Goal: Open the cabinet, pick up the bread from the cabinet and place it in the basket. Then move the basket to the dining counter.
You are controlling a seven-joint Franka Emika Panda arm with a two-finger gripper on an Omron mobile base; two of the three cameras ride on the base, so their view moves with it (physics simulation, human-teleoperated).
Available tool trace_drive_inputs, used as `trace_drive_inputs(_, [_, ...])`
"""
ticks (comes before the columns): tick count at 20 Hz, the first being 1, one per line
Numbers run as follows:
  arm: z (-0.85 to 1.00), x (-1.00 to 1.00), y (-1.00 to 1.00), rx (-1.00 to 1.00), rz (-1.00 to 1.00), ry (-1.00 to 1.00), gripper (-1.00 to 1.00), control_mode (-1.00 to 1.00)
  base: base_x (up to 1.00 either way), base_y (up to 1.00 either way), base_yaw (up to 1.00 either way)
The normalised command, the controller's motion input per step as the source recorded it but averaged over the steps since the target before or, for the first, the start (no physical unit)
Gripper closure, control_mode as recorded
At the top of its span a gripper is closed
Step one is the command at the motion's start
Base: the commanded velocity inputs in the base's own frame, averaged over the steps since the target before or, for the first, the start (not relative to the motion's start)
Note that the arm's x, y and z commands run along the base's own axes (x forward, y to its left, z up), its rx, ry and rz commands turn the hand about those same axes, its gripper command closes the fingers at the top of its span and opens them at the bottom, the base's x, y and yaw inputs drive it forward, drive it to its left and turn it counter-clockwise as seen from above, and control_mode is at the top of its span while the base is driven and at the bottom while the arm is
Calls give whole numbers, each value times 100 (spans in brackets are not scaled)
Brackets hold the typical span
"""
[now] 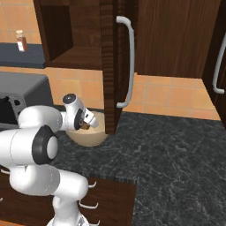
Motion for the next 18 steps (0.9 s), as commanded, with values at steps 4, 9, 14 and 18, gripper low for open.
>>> trace_drive_inputs(4, [-4, 0, 0, 0, 0, 0, -100, -100, 0, 0, 0])
trace_drive_inputs(9, [0, 2, -1, 0, 0, 0, -100, -100, 0, 0, 0])
trace_drive_inputs(14, [0, 10, -1, 0, 0, 0, -100, -100, 0, 0, 0])
trace_drive_inputs(18, [0, 10, 0, 0, 0, 1, -100, -100, 0, 0, 0])
